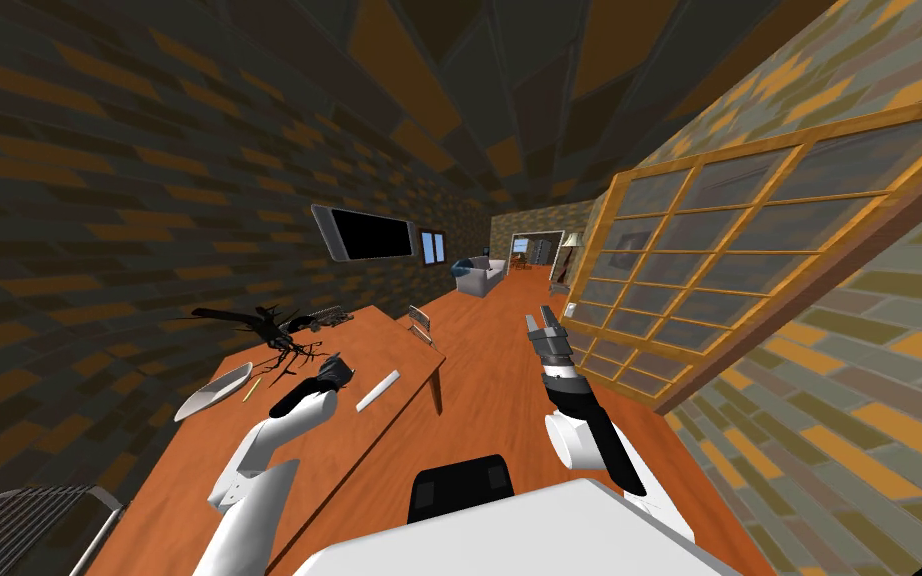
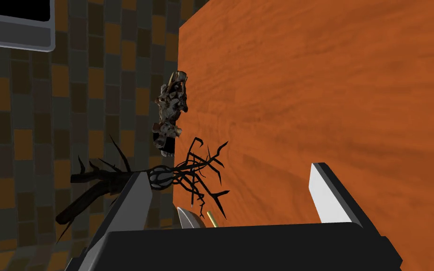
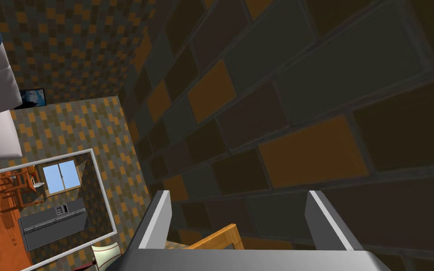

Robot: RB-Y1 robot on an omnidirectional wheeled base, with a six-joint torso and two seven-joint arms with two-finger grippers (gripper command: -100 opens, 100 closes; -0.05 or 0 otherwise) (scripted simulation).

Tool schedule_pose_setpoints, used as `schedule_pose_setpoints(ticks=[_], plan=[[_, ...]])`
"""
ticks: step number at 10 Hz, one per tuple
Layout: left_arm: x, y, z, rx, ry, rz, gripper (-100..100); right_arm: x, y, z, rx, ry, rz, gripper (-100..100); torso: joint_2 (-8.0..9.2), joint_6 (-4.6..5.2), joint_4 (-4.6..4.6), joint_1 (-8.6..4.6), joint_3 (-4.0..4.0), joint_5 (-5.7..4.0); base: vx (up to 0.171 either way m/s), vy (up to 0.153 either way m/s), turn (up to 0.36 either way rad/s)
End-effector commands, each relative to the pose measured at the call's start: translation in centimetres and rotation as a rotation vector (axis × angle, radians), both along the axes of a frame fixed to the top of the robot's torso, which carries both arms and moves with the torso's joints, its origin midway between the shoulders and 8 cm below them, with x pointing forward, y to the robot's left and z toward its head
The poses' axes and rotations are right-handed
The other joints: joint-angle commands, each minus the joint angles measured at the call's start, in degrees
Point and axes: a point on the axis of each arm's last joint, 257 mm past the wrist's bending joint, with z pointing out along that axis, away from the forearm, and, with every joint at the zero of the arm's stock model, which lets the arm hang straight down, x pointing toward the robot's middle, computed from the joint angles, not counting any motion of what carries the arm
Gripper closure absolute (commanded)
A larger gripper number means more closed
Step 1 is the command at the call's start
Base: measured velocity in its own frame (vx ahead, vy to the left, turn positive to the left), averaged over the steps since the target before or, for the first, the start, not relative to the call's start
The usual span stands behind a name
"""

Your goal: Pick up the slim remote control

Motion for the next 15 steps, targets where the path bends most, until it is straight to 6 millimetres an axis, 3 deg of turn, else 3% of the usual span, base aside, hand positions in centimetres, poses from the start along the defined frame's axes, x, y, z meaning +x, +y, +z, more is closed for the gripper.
schedule_pose_setpoints(ticks=[1, 2, 3, 4, 5, 8, 15], plan=[[-0.4, 1.6, -1.3, -0.039, 0.047, 0.032, -100, 0.0, 0.0, 0.0, 0.0, 0.0, 0.0, 0, 0.0, 0.0, 0.0, 0.0, 0.0, 0.0, 0.025, -0.006, -0.182], [-0.9, 1.5, -2.7, -0.057, 0.083, 0.035, -100, 0.0, 0.0, 0.0, 0.0, 0.0, 0.0, 0, -0.02, 0.03, 0.0, 0.0, -0.01, 0.0, 0.026, -0.004, -0.089], [-1.3, 2.7, -3.7, -0.087, 0.115, 0.064, -100, 0.0, 0.0, 0.0, 0.0, 0.0, 0.0, 0, -0.03, 0.0, -0.01, 0.0, -0.02, 0.01, 0.04, -0.008, -0.175], [-2.1, 2.6, -5.9, -0.113, 0.165, 0.07, -100, 0.0, 0.0, 0.0, 0.0, 0.0, 0.0, 0, -0.08, 0.03, -0.01, -0.01, -0.04, 0.0, 0.031, 0.0, -0.109], [-2.2, 2.6, -6.0, -0.116, 0.171, 0.07, -100, 0.0, 0.0, 0.0, 0.0, 0.0, 0.0, 0, -0.05, -0.01, -0.02, 0.02, -0.03, 0.01, 0.011, 0.003, 0.017], [-4.4, 4.3, -9.8, -0.202, 0.281, 0.131, -100, 0.0, 0.0, 0.0, 0.0, 0.0, 0.0, 0, -0.02, -0.01, -0.01, 0.02, -0.01, 0.01, 0.031, -0.001, -0.152], [-7.9, 5.0, -14.4, -0.315, 0.433, 0.19, -100, 0.0, 0.0, 0.0, 0.0, 0.0, 0.0, 0, -0.06, -0.03, -0.02, 0.03, -0.04, 0.01, 0.029, 0.006, -0.081]])
